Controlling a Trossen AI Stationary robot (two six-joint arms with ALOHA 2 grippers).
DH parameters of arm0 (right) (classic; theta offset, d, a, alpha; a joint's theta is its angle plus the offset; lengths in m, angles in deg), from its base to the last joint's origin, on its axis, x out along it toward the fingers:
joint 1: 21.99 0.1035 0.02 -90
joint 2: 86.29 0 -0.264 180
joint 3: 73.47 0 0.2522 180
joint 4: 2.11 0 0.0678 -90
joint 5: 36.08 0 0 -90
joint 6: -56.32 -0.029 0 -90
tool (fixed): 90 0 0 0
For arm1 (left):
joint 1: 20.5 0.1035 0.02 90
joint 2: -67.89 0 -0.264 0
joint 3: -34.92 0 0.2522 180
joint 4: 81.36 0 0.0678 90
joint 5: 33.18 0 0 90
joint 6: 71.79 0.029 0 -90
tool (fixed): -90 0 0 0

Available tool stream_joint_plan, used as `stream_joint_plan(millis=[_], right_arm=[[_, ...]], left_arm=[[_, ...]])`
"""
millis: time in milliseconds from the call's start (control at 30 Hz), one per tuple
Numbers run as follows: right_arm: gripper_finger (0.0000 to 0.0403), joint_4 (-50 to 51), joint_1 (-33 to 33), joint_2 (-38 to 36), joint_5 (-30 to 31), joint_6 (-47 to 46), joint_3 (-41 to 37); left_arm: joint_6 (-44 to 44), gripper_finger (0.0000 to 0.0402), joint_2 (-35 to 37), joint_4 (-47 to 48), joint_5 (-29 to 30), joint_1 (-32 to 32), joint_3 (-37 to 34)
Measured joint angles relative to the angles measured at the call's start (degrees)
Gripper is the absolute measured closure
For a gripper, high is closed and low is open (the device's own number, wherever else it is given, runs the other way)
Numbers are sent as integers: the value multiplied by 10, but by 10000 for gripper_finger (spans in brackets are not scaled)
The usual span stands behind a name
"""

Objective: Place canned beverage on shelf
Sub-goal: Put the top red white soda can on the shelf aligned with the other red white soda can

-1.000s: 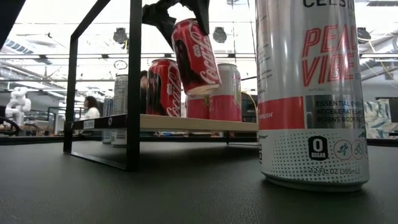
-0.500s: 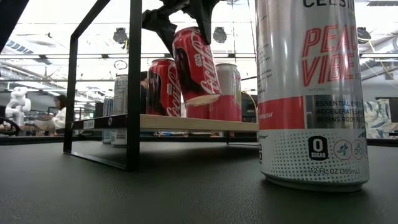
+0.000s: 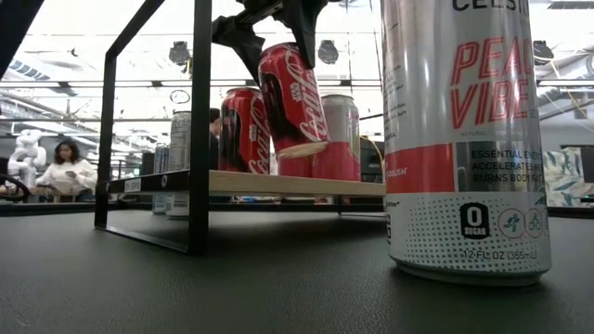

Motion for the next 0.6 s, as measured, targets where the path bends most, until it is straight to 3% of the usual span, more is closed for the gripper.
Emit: stream_joint_plan(millis=[600], right_arm=[[72,0,0,0,0,-2,0]], left_arm=[[11,115,-3,0,13,0,-10]])
